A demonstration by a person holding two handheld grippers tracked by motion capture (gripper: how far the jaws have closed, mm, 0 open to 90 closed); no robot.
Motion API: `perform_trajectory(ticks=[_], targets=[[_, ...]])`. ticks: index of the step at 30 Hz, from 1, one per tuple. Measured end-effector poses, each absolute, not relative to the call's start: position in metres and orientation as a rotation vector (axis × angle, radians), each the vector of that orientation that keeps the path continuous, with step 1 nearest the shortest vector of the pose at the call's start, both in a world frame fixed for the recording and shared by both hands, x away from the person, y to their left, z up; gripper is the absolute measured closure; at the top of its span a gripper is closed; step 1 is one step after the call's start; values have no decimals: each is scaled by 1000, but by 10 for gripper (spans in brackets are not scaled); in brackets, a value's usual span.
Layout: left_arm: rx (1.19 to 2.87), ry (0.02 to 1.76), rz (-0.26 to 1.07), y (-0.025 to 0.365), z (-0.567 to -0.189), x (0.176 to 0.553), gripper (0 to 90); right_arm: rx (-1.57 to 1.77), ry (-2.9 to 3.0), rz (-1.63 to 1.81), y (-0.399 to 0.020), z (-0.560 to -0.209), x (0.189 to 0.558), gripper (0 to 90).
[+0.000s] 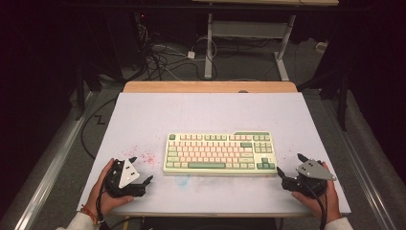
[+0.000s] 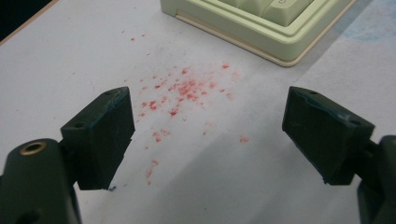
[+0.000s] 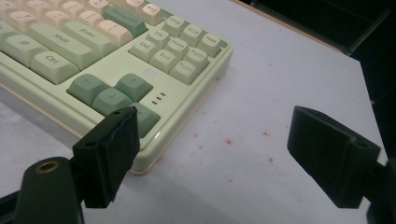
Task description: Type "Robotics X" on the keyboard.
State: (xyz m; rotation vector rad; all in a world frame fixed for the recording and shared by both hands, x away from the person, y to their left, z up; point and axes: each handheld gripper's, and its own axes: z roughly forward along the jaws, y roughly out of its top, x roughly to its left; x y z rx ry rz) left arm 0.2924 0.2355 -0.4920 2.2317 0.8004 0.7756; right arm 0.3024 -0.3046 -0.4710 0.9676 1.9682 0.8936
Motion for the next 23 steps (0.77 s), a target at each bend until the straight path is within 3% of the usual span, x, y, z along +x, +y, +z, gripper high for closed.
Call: perform_trajectory(ticks=[23], targets=[[2244,817,769,234,-490,298,160,932,1962,896,-299,-469,302,172]])
